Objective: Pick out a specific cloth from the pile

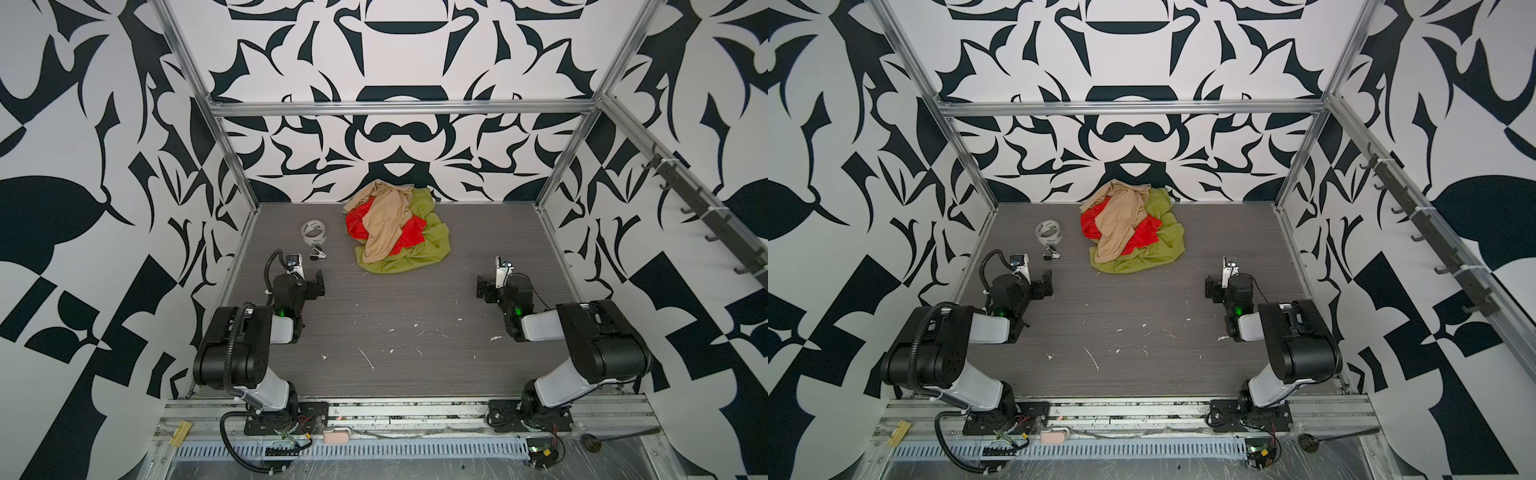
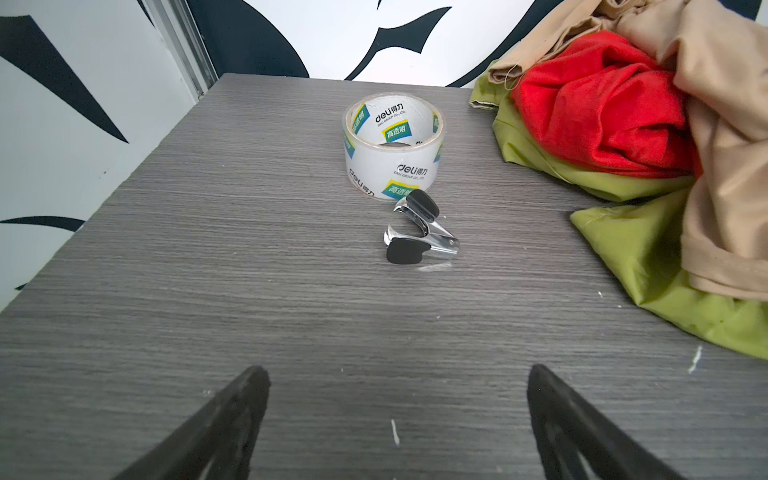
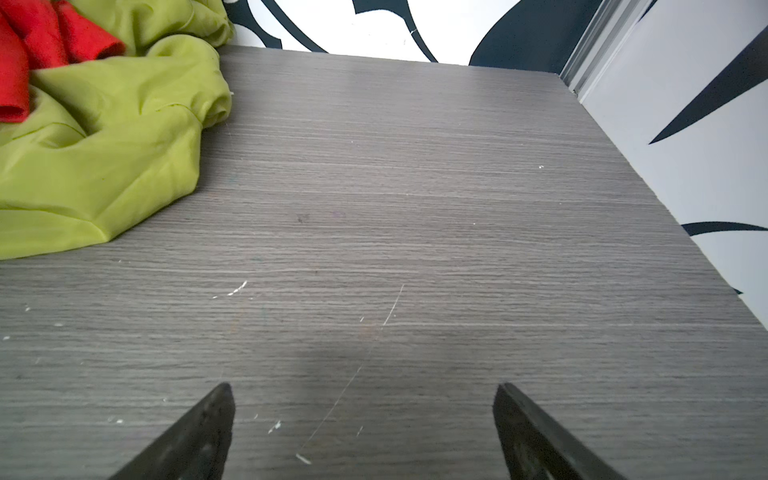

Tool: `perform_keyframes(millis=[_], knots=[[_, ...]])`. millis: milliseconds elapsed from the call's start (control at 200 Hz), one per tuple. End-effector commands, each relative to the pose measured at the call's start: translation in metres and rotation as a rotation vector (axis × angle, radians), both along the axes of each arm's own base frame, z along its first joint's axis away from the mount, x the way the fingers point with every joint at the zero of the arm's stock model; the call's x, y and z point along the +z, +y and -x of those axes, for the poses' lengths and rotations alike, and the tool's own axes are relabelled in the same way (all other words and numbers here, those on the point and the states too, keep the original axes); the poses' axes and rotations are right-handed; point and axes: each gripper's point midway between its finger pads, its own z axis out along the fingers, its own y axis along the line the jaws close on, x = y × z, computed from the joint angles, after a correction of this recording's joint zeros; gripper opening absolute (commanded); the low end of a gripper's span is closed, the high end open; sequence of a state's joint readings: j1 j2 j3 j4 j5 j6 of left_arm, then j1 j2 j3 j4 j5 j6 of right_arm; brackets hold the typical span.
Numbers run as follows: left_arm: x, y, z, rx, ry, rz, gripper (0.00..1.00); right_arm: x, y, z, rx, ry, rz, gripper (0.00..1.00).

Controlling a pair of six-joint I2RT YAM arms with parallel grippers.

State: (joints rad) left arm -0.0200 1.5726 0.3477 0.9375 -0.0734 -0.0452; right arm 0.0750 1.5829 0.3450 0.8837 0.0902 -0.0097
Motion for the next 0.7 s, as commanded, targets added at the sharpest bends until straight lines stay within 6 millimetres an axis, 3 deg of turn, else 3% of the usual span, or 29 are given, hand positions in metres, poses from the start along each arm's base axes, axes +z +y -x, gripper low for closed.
perform_keyframes(millis=[0, 485, 695], knots=[[0.010, 0.000, -0.004, -0.006, -0.029, -0.003, 0.99, 0.021, -0.003, -0.007, -0.021, -0.070, -0.003, 0.99], [0.009, 0.000, -0.004, -0.003, -0.024, 0.001, 0.99, 0.021, -0.005, -0.008, -0.030, -0.068, -0.003, 0.99], [0.023, -0.003, -0.003, -0.011, -0.031, 0.000, 0.99, 0.024, -0.010, -0.007, -0.065, -0.077, -0.010, 0.99]])
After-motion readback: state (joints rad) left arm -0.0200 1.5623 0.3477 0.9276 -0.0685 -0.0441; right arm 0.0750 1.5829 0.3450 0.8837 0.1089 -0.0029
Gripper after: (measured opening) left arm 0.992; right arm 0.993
